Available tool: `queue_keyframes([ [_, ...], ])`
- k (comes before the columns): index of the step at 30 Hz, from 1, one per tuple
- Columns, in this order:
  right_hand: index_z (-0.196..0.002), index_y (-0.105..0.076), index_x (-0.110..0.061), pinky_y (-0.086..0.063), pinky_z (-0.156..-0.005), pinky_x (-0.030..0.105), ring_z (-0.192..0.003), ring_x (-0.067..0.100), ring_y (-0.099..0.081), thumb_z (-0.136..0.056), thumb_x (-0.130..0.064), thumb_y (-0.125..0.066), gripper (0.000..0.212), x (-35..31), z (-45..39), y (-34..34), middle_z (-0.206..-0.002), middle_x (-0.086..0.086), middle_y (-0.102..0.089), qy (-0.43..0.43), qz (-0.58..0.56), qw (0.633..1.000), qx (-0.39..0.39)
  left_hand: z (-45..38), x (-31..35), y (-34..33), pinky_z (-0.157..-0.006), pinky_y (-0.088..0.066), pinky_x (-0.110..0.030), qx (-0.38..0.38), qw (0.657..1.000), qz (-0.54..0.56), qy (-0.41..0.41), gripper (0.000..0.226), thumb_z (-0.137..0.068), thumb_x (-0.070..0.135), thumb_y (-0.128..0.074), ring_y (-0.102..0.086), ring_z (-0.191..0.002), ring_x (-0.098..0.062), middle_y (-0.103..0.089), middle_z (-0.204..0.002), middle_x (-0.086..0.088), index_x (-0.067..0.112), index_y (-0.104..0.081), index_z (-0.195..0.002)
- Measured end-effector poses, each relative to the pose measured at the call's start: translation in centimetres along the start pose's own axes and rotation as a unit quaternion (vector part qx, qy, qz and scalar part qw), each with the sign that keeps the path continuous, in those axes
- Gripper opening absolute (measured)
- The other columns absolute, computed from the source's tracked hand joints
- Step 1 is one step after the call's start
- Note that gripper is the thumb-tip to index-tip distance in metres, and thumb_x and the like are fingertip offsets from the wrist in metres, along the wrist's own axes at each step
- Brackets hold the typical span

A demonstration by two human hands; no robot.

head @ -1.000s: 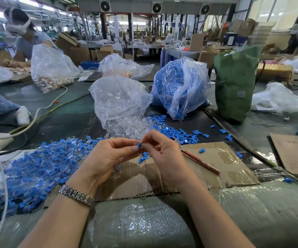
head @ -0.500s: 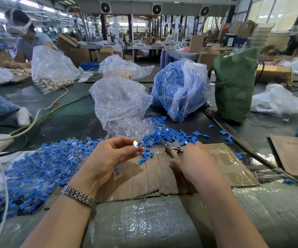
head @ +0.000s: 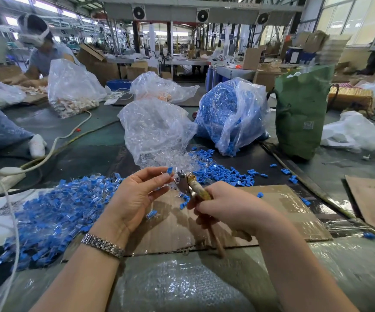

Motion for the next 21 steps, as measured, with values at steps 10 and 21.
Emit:
queue_keyframes([
  [10,-0.101,-0.062,0.000,-0.059,-0.087,0.047,-0.077,0.020,-0.070,-0.102,-0.010,-0.051,0.015,-1.3,-0.3,-1.6,-0.087,0.009,-0.069,0.022,-0.034,0.998,-0.051,0.4,0.7,-0.5,-0.079,-0.056,-0.025,-0.006,0.994,-0.101,-0.034,0.017,-0.069,0.014,-0.077,-0.072,-0.088,-0.013,-0.078,-0.095,-0.006,0.018,-0.082,-0.085],
  [21,-0.081,-0.062,-0.011,-0.053,-0.055,0.029,-0.050,0.014,-0.059,-0.103,-0.042,-0.051,0.040,-0.3,-1.2,-2.2,-0.060,-0.001,-0.060,0.008,0.003,1.000,0.001,1.0,0.9,-0.5,-0.099,-0.055,-0.044,0.041,0.975,-0.209,-0.056,0.013,-0.085,-0.001,-0.073,-0.071,-0.105,-0.034,-0.078,-0.096,-0.012,0.008,-0.077,-0.094],
])
Point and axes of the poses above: each hand's wrist, its own z-axis away from the middle knuckle, its own y-axis out of the back of the hand, x = y × z, the point moved 8 cm from there along -z, towards the middle knuckle
